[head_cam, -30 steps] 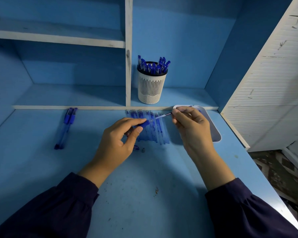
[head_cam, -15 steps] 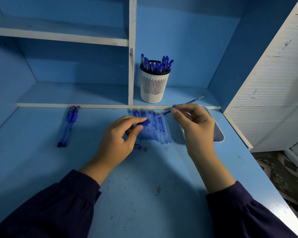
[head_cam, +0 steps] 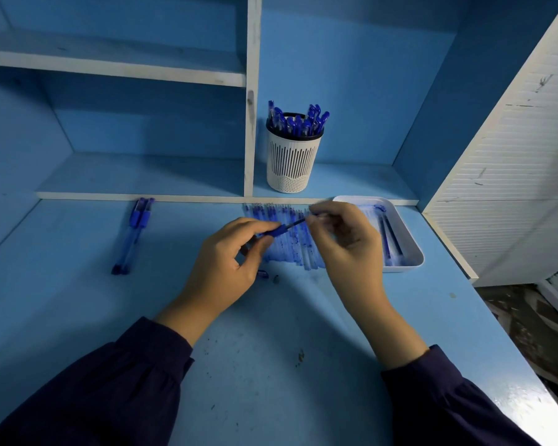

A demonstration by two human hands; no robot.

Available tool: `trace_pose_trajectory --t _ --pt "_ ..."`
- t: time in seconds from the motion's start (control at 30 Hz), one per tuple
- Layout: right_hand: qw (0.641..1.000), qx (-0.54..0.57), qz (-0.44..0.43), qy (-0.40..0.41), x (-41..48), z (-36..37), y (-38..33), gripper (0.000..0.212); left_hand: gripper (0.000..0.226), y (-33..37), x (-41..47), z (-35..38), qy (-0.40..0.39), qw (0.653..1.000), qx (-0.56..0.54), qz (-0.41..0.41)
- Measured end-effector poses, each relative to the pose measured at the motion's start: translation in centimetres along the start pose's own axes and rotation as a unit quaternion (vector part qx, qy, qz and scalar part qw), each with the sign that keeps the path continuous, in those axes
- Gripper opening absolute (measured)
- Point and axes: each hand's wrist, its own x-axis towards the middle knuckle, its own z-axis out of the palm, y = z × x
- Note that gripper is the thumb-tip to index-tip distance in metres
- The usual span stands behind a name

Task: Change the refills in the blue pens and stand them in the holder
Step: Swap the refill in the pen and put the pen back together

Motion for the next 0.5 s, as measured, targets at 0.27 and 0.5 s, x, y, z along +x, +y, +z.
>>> trace_pose_trajectory --t 0.27,0.5 --pt "0.995 -0.05 0.004 -0.09 0.36 -0.42 0.69 0.009 0.017 0.19 -0.02 -0.07 0.007 1.0 0.014 0.012" --pt "0.98 0.079 0.155 -0.095 0.57 -0.52 -0.27 0.013 0.018 -0.09 0.09 -0.51 0.018 0.999 0.026 0.01"
